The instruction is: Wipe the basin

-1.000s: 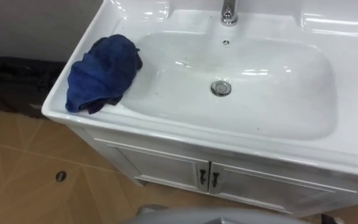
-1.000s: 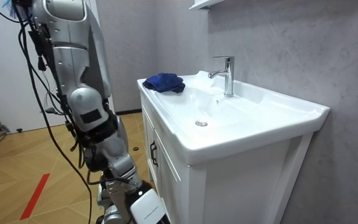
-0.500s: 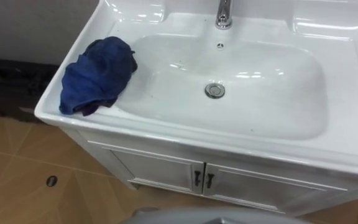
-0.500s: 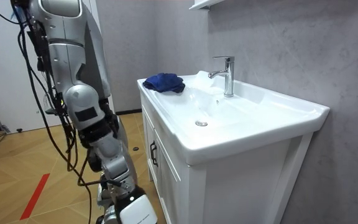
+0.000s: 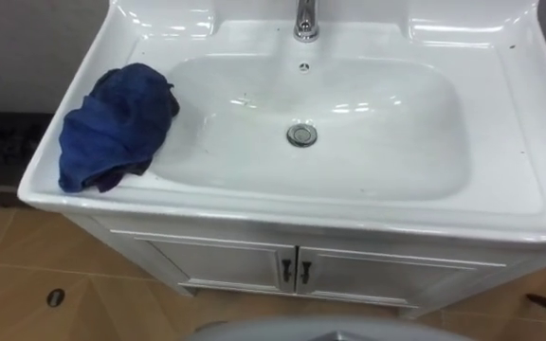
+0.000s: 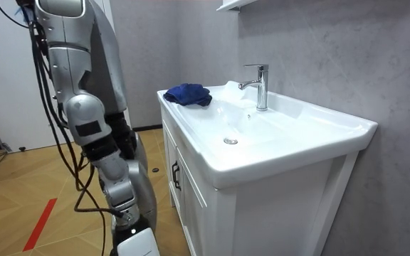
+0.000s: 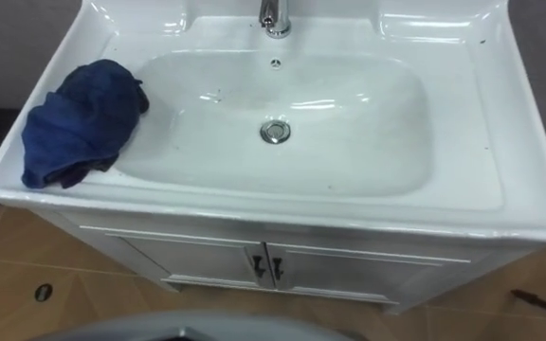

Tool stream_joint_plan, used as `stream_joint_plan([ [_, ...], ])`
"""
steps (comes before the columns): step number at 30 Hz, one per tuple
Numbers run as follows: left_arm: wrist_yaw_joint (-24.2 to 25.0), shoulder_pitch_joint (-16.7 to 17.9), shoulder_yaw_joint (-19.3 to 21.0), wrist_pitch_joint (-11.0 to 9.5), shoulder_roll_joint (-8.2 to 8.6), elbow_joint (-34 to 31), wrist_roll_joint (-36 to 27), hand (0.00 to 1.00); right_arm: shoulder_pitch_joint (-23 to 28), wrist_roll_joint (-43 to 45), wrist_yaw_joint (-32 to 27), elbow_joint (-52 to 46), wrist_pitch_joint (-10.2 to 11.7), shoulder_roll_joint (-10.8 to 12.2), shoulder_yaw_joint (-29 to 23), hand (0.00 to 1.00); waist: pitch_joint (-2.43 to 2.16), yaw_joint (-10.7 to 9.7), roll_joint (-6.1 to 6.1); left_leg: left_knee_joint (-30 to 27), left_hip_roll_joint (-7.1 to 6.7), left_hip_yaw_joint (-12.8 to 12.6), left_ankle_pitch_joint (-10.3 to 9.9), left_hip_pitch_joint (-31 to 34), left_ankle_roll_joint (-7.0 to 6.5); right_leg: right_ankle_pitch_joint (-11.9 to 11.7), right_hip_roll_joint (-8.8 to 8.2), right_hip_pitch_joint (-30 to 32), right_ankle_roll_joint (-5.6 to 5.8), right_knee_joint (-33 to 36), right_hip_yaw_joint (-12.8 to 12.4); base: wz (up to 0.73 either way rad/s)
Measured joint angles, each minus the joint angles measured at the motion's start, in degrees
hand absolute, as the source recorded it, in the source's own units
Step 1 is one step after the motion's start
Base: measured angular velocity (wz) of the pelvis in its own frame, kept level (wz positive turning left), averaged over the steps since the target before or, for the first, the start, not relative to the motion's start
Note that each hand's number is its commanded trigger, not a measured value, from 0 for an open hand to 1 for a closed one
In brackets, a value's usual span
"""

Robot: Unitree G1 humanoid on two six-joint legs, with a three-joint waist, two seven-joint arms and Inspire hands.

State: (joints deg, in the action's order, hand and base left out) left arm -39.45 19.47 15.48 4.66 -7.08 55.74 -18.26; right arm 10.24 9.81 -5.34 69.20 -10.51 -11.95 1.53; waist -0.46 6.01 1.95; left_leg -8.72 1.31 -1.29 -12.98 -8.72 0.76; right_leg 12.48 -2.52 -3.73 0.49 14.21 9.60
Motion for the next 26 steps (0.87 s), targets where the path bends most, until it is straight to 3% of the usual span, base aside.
stream_joint_plan([
  [4,5.3,-1.4,-0.4,1.8,-0.04,0.9,0.4,0.0,-0.2,1.1,2.3,-0.4,-0.9,0.0,0.0,0.0,0.01,-1.4,0.02,0.2,-0.02,-0.3,0.0,-0.3,-0.01,-0.1,0.05,-0.4,0.1,-0.4,-0.2,-0.03],
  [10,11.9,-1.9,-2.5,3.9,0.04,2.5,0.5,0.0,-0.2,2.3,3.7,0.1,-1.6,0.4,0.0,0.0,0.14,-1.4,-0.17,0.4,-0.02,-1.2,0.0,-1.0,-0.08,0.0,0.25,-0.6,0.26,-0.5,-1.5,-0.08],
  [16,15.4,-1.9,-2.5,5.4,0.04,2.9,1.0,0.0,-0.3,2.4,5.5,0.2,-2.5,1.0,0.0,0.0,0.24,-1.8,-0.37,0.4,-0.03,-1.3,-0.1,-1.0,-0.11,0.0,0.24,-0.5,0.28,-0.4,-1.6,-0.01],
  [22,17.4,-3.0,-3.8,5.9,-0.08,3.1,9.2,0.0,-1.4,4.5,5.7,1.8,-2.9,1.2,0.1,0.0,0.49,-2.6,-0.97,0.3,0.03,-1.3,-0.1,-0.9,-0.11,0.0,0.28,-0.5,0.27,-0.3,-1.6,0.0],
  [26,17.6,-4.4,-5.2,6.0,-0.09,4.1,10.1,0.0,-1.5,4.5,5.8,1.9,-2.9,1.2,0.1,0.0,0.75,-2.8,-1.45,0.5,0.09,-1.3,-0.1,-0.9,-0.13,0.0,0.38,-0.5,0.25,-0.5,-1.6,0.0],
])
